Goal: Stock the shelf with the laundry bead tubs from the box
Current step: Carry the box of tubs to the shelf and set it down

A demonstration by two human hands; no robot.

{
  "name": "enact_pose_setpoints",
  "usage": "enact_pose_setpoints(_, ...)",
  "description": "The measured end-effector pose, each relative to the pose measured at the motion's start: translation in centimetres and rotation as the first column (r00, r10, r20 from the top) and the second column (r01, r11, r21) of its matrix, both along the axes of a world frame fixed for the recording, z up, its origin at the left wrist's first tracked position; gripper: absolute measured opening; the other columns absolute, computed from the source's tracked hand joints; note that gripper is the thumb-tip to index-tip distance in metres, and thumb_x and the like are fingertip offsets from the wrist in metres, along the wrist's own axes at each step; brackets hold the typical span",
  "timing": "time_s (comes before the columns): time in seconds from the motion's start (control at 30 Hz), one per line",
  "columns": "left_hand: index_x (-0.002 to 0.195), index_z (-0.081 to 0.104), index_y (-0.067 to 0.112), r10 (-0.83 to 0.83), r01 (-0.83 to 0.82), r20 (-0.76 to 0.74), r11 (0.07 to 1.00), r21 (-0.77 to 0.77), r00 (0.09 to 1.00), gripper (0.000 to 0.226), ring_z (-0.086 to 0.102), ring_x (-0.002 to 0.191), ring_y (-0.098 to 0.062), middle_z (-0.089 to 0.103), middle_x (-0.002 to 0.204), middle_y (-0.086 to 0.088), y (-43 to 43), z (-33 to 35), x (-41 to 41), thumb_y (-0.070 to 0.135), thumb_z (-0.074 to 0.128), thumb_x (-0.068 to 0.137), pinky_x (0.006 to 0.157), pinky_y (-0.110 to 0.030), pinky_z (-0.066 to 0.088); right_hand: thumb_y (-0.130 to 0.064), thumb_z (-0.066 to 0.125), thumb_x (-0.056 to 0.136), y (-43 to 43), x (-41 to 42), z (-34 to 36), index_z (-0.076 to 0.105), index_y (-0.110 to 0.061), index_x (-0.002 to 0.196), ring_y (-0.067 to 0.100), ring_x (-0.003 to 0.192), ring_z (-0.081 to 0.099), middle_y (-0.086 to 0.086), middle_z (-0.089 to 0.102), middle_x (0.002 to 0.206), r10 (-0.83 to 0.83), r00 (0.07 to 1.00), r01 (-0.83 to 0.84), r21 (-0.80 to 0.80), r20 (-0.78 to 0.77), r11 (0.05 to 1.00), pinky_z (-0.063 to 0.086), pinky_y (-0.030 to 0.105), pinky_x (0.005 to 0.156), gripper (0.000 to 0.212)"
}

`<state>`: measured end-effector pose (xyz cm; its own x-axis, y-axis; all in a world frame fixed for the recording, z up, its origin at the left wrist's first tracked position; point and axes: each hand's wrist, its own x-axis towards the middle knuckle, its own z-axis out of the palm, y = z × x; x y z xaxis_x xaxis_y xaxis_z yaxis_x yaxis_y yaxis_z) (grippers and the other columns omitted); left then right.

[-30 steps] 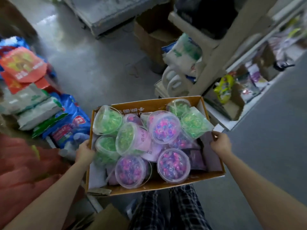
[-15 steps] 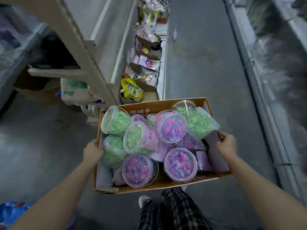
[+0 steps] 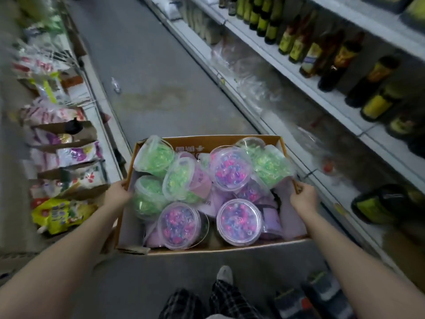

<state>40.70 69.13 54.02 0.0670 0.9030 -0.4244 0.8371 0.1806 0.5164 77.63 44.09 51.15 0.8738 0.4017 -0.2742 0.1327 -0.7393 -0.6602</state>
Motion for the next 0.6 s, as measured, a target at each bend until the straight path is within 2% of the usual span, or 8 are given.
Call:
enact_pose_setpoints(0.1,0.11,0.064,0.004,-0.078,0.078,-0.018,0.997,0.013,0.997,0.029,0.061,0.099,-0.038,0.065,0.101,-0.02,2.7,0.3,5.9,0.024,0.062,0.088,0.078,-0.04,0.047,-0.013,0.059,0.087,-0.7,3.2,0.3,0.067,-0.012,0.087,0.024,0.076,0.059,0.006,0.061,0.075,-0.125,0.992,0.125,-0.011,-0.023,0.992,0.044,0.031,0.068,0.008)
enact_pose_setpoints(0.2,0.094,0.066,0.003,-0.203,0.206,-0.083,0.978,0.019,0.976,0.03,0.063,0.091,-0.037,0.066,0.092,-0.019,5.4,0.6,11.3,0.032,0.058,0.09,0.071,-0.038,0.045,-0.011,0.06,0.086,-1.4,5.6,0.2,0.066,-0.009,0.087,0.026,0.079,0.061,0.007,0.062,0.077,-0.225,0.974,0.224,-0.029,-0.04,0.974,0.046,0.033,0.07,0.007)
enact_pose_setpoints(0.33,0.104,0.066,0.0,-0.379,0.385,-0.111,0.922,0.038,0.919,0.041,0.061,0.099,-0.041,0.066,0.104,-0.025,9.2,0.9,19.6,0.036,0.051,0.094,0.08,-0.041,0.048,-0.008,0.062,0.084,-1.8,8.4,0.0,0.069,-0.006,0.096,0.029,0.085,0.064,0.012,0.068,0.086,-0.365,0.931,0.364,-0.052,-0.013,0.93,0.041,0.028,0.069,0.014)
enact_pose_setpoints(0.43,0.109,0.064,-0.002,-0.499,0.505,-0.102,0.862,0.042,0.861,0.036,0.06,0.101,-0.042,0.065,0.106,-0.026,11.8,1.1,26.4,0.029,0.053,0.094,0.083,-0.042,0.046,-0.011,0.06,0.086,-2.3,9.5,0.6,0.068,-0.007,0.092,0.03,0.085,0.062,0.014,0.067,0.087,-0.471,0.882,0.47,-0.04,-0.004,0.882,0.038,0.028,0.07,0.011)
enact_pose_setpoints(0.6,0.11,0.063,-0.003,-0.7,0.708,-0.11,0.704,0.054,0.705,0.026,0.061,0.099,-0.043,0.065,0.106,-0.028,14.6,1.0,37.8,0.011,0.055,0.09,0.087,-0.047,0.049,-0.001,0.058,0.083,-4.0,10.5,0.7,0.068,-0.001,0.104,0.038,0.096,0.061,0.023,0.067,0.098,-0.66,0.75,0.661,-0.025,0.032,0.75,0.045,0.036,0.076,0.023)
